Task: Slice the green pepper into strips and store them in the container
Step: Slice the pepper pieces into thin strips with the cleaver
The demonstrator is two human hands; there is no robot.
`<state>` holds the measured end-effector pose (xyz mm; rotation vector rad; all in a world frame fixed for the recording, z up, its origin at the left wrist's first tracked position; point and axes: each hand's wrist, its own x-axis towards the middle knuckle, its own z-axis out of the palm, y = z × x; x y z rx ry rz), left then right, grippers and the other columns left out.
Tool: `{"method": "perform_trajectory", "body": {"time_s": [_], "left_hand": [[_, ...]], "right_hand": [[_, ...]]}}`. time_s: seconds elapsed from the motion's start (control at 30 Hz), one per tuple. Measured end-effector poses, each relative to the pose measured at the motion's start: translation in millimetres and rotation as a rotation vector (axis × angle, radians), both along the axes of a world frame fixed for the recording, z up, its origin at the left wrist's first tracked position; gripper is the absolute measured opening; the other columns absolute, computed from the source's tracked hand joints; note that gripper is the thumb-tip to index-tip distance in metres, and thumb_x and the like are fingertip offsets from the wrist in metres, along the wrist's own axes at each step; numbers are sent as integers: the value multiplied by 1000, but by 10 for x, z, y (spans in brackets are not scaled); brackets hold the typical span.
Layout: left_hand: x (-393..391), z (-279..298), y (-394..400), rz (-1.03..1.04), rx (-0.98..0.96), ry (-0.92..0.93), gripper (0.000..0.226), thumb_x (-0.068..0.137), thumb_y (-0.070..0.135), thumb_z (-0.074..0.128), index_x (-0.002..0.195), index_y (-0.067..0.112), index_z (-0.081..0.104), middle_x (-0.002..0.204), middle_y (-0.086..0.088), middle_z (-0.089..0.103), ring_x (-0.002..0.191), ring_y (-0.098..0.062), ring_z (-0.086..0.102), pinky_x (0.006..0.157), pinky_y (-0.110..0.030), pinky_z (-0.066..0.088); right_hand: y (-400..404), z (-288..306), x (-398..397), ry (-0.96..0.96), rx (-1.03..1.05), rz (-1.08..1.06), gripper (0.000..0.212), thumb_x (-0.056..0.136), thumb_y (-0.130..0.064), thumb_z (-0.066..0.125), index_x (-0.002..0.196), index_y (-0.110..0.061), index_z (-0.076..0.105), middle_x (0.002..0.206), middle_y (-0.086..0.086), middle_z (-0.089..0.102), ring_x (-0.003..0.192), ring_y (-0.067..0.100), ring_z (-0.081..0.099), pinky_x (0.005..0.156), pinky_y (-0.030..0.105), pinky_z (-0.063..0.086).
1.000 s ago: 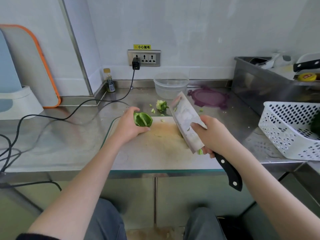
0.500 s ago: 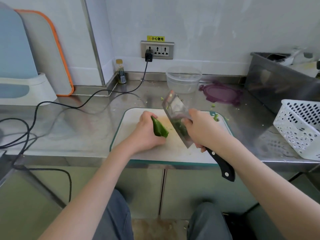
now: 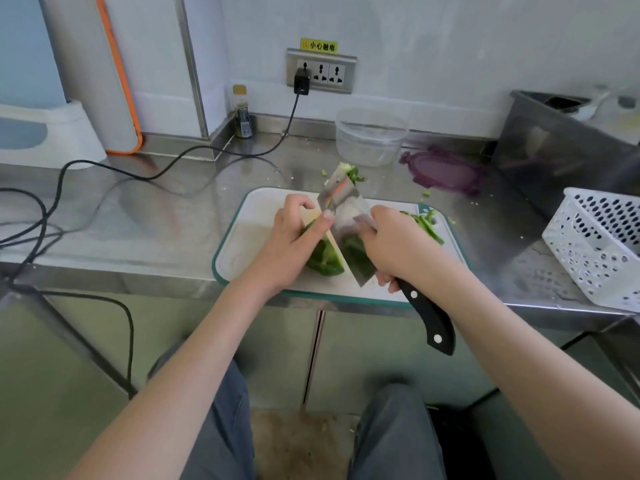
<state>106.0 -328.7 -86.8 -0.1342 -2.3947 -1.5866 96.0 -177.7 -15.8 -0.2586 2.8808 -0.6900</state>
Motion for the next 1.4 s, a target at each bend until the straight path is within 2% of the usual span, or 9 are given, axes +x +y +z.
{"method": "perform_trajectory", "body": {"time_s": [0.2,0.37,0.47,0.67,0.77,0.87,1.13,1.27,1.4], "left_hand": [[-5,-28,-36,-92,-128,15,60,72,71,30,103,21,46,91,6,49,83,3,47,73,-25,34],[1,-65,-96,-266,-225,-105,84,46,55,79,106,32,25,109,-8,49,102,-24,52,88,-37,49],[-21,-91,-134,-268,-213,-147,87,51,37,88,109,31,23,110,-3,45,106,-21,50,91,-32,47],[-52,-124,-122,-75,-180,-46,77,82,26,71,136,21,16,122,-3,35,118,-24,41,102,-37,40],[-4,-110,-80,-54,-299,9,78,84,27,68,140,16,15,125,-2,30,120,-23,33,105,-35,32],[23,-96,-48,-38,-356,35,79,85,29,66,142,14,13,129,-5,29,120,-20,29,100,-27,26],[25,-73,-45,-42,-386,-11,82,85,30,65,143,10,10,138,-10,27,126,-23,27,100,-23,22],[28,-57,-42,-55,-383,-19,83,85,29,66,143,9,10,139,-10,26,127,-23,26,101,-24,21],[37,-45,-29,-54,-388,-11,83,84,29,67,142,8,12,138,-12,27,127,-25,27,102,-26,23]], "right_hand": [[-37,72,-14,-88,64,-1,16,99,-12,41,108,1,44,63,17,58,47,29,57,50,38,54],[53,75,-12,-20,-3,-9,24,100,-18,36,114,-2,47,57,9,54,41,21,52,42,29,50],[140,94,-74,-66,-91,-103,27,101,-21,36,123,-10,46,63,10,53,40,21,52,31,18,42],[65,128,-159,-40,-55,-97,24,101,-17,35,123,-10,41,79,18,57,55,32,59,49,36,51],[-26,140,-147,-77,-26,-65,5,101,-20,37,104,-17,35,67,16,55,43,26,52,42,29,48],[-69,54,-157,32,63,40,11,100,-22,36,98,-12,38,62,9,53,42,19,50,38,25,42],[-127,125,-184,-19,91,49,3,100,-12,37,98,-15,37,58,12,50,19,14,41,33,25,45],[-137,66,-185,49,128,102,9,100,-16,38,99,-8,42,64,10,52,42,21,54,41,31,50],[-114,-14,-217,134,136,149,11,99,-20,38,97,-10,42,62,4,48,46,15,47,39,25,38]]}}
